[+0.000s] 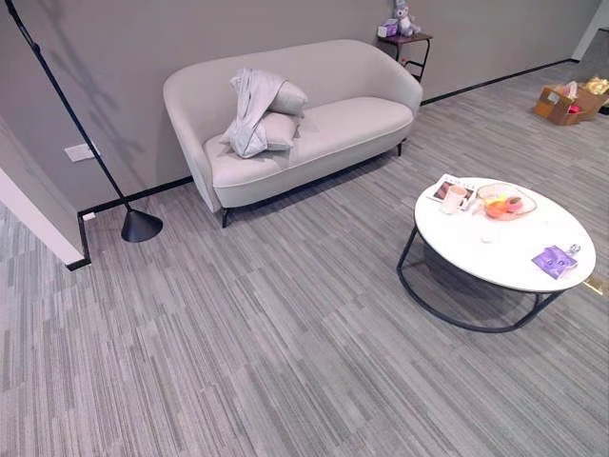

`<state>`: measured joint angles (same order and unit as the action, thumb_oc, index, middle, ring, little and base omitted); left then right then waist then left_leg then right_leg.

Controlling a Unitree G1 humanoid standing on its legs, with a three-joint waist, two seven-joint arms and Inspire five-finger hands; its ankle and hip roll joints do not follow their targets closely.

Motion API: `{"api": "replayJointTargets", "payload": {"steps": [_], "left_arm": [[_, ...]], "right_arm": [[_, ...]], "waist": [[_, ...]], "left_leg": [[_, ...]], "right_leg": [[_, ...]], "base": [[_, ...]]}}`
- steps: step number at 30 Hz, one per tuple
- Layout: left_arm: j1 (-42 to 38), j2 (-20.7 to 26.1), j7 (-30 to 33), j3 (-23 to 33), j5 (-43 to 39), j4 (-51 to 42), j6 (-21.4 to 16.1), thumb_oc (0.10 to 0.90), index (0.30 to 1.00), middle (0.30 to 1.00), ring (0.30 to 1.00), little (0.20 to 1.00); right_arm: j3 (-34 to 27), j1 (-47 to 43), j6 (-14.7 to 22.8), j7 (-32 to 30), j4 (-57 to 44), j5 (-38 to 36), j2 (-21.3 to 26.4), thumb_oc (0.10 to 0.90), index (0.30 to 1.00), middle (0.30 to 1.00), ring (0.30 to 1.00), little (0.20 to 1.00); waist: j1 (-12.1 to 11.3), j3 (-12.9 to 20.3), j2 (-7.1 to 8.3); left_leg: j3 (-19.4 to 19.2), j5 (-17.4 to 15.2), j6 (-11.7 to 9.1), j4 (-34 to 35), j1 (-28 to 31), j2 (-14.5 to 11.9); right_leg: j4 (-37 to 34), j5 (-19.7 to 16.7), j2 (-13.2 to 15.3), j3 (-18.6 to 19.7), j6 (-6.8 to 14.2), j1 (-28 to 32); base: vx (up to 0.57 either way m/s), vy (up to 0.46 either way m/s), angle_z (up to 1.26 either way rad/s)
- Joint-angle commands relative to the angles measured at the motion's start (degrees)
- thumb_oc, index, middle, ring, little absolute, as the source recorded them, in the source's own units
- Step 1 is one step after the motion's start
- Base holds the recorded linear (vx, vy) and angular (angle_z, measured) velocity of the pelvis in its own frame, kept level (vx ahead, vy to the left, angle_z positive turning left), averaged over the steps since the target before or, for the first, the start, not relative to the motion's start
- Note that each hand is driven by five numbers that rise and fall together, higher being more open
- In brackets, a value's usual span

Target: Hang the clothes on the sofa on the clothes rack.

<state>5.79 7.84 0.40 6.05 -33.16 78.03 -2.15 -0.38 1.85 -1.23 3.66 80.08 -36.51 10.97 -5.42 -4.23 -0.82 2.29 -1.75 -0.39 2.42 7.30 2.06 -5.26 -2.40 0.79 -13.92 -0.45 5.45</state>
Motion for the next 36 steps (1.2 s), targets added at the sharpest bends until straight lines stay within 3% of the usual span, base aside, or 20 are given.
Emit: {"api": "replayJointTargets", "payload": {"steps": [1, 16, 20, 22, 23, 24, 25, 26, 27, 30, 33, 34, 35, 36], "left_arm": [[-2.5, 0.4, -1.6, -1.1, 3.9, 4.5, -0.2, 0.800, 0.900, 0.900, 0.900, 0.900], [-4.0, 1.7, -3.0, -6.4, 13.0, 4.3, -0.3, 0.800, 0.900, 0.900, 0.900, 0.900], [-5.6, 2.6, -3.4, -8.5, 15.6, 3.9, -0.2, 0.800, 0.900, 0.900, 0.900, 0.900], [-5.7, 2.9, -3.4, -8.8, 16.5, 3.9, 0.1, 0.800, 0.900, 0.900, 0.900, 0.900], [-6.0, 3.2, -3.6, -9.0, 16.8, 3.9, 0.3, 0.800, 0.900, 0.900, 0.900, 0.900], [-6.0, 3.2, -3.6, -9.0, 16.8, 3.9, 0.3, 0.800, 0.900, 0.900, 0.900, 0.900], [-5.8, 3.5, -3.7, -9.1, 17.5, 4.3, 0.5, 0.800, 0.900, 0.900, 0.900, 0.900], [-5.7, 3.6, -3.6, -8.9, 17.5, 4.3, 0.3, 0.800, 0.900, 0.900, 0.900, 0.900], [-6.1, 4.0, -3.4, -8.6, 17.5, 4.5, 0.2, 0.800, 0.900, 0.900, 0.900, 0.900], [-7.4, 4.0, -2.9, -9.0, 18.3, 4.6, 0.0, 0.800, 0.900, 0.900, 0.900, 0.900], [-8.0, 3.6, -2.9, -9.4, 19.0, 4.8, -0.4, 0.800, 0.900, 0.900, 0.900, 0.900], [-8.1, 3.5, -3.2, -9.4, 19.0, 4.9, -0.3, 0.800, 0.900, 0.900, 0.900, 0.900], [-7.5, 3.6, -3.3, -8.9, 19.6, 5.4, -0.5, 0.800, 0.900, 0.900, 0.900, 0.900], [-7.1, 3.6, -3.3, -8.8, 20.4, 5.8, -0.5, 0.800, 0.900, 0.900, 0.900, 0.900]], "right_arm": [[1.5, -1.7, -0.2, 1.6, 1.5, 2.5, -1.4, 0.800, 0.900, 0.900, 0.900, 0.900], [3.0, -2.9, -0.3, 2.3, 2.2, 9.9, 0.9, 0.800, 0.900, 0.900, 0.900, 0.900], [3.6, -4.1, -0.3, 2.5, 1.6, 12.1, 1.6, 0.800, 0.900, 0.900, 0.900, 0.900], [4.1, -4.1, -0.5, 2.9, 1.2, 13.2, 1.8, 0.800, 0.900, 0.900, 0.900, 0.900], [4.5, -4.1, -0.6, 3.2, 0.9, 13.6, 1.8, 0.800, 0.900, 0.900, 0.900, 0.900], [4.5, -4.2, -0.6, 3.2, 0.9, 13.6, 1.8, 0.800, 0.900, 0.900, 0.900, 0.900], [4.1, -3.8, -0.3, 3.1, 0.5, 13.5, 1.8, 0.800, 0.900, 0.900, 0.900, 0.900], [3.9, -3.8, -0.3, 3.0, 0.3, 13.2, 1.9, 0.800, 0.900, 0.900, 0.900, 0.900], [3.4, -4.1, -0.3, 2.6, 0.2, 12.9, 2.0, 0.800, 0.900, 0.900, 0.900, 0.900], [2.7, -4.6, -0.9, 2.4, 1.0, 12.1, 1.9, 0.800, 0.900, 0.900, 0.900, 0.900], [1.5, -4.6, -1.5, 3.0, 2.1, 12.2, 1.8, 0.800, 0.900, 0.900, 0.900, 0.900], [1.3, -4.5, -1.5, 3.0, 2.2, 12.4, 1.8, 0.800, 0.900, 0.900, 0.900, 0.900], [1.1, -3.9, -1.2, 3.0, 2.3, 13.0, 1.7, 0.800, 0.900, 0.900, 0.900, 0.900], [1.5, -3.8, -1.0, 2.9, 2.2, 14.1, 2.0, 0.800, 0.900, 0.900, 0.900, 0.900]], "waist": [[-0.5, 1.0, 2.16], [-0.4, -0.2, 2.22], [0.0, -2.5, 1.51], [0.5, -4.4, 0.69], [1.0, -5.9, -0.45], [0.9, -5.9, -0.31], [1.2, -6.1, -0.82], [1.2, -6.1, -0.42], [1.4, -6.3, 0.36], [2.6, -7.2, 1.39], [3.6, -7.0, 0.76], [3.7, -6.7, 0.80], [3.6, -5.3, 1.84], [3.7, -3.2, 2.01]], "left_leg": [[-1.3, 1.0, -1.5, 2.6, -2.1, -1.2], [-1.8, 0.6, -0.1, 2.6, -2.9, 0.0], [-1.6, 0.4, 2.1, 2.6, -3.3, 0.8], [-1.7, -0.5, 3.6, 2.6, -1.2, 1.7], [-1.7, -0.8, 4.2, 2.6, -0.1, 1.2], [-1.7, -0.8, 4.3, 2.6, -0.2, 1.4], [-2.1, -1.8, 4.2, 2.6, 1.1, 0.9], [-2.4, -2.3, 3.9, 2.6, 1.4, 1.0], [-1.8, -3.3, 2.7, 2.6, 1.8, 0.9], [0.2, -5.2, 0.8, 2.6, 3.0, 0.7], [1.5, -7.4, -0.4, 2.6, 5.8, -1.2], [1.8, -8.1, -0.8, 2.6, 6.8, -1.5], [2.3, -9.5, -1.3, 2.6, 8.5, -1.4], [1.8, -10.3, -2.3, 2.6, 9.6, -3.6]], "right_leg": [[0.3, 2.5, 4.4, 0.1, 6.3, 2.2], [1.4, 1.6, 5.7, 0.5, 7.3, 0.7], [14.2, 3.8, 7.7, 0.6, 8.2, -5.4], [27.6, -1.2, 10.4, 0.4, 10.3, -10.9], [35.9, -3.5, 11.4, -0.6, 10.6, -14.3], [36.3, -3.3, 11.6, -0.5, 10.7, -14.6], [39.2, -3.5, 13.6, -2.5, 10.6, -17.3], [35.8, -3.1, 14.2, -3.3, 10.2, -17.7], [24.0, -3.2, 13.8, -4.0, 9.7, -16.9], [5.8, -8.0, 13.8, -0.2, 11.5, -18.5], [0.3, -11.5, 15.6, 1.7, 13.3, -21.4], [0.3, -12.0, 16.4, 0.5, 13.5, -21.2], [0.3, -13.1, 17.6, -2.6, 13.9, -19.1], [0.4, -13.9, 17.2, -4.6, 13.8, -17.7]], "base": [[0.00, 0.000, 0.00], [-0.01, 0.045, -0.01], [-0.08, 0.173, -0.07], [0.01, 0.253, -0.18], [0.01, 0.151, -0.19], [0.09, 0.141, 0.02], [0.14, 0.034, 0.12], [0.28, -0.090, 0.19], [0.29, -0.236, 0.01], [0.27, -0.218, 0.02], [0.34, -0.139, 0.41], [0.52, -0.214, 0.33], [0.69, -0.339, 0.13], [0.71, -0.406, 0.15]]}}
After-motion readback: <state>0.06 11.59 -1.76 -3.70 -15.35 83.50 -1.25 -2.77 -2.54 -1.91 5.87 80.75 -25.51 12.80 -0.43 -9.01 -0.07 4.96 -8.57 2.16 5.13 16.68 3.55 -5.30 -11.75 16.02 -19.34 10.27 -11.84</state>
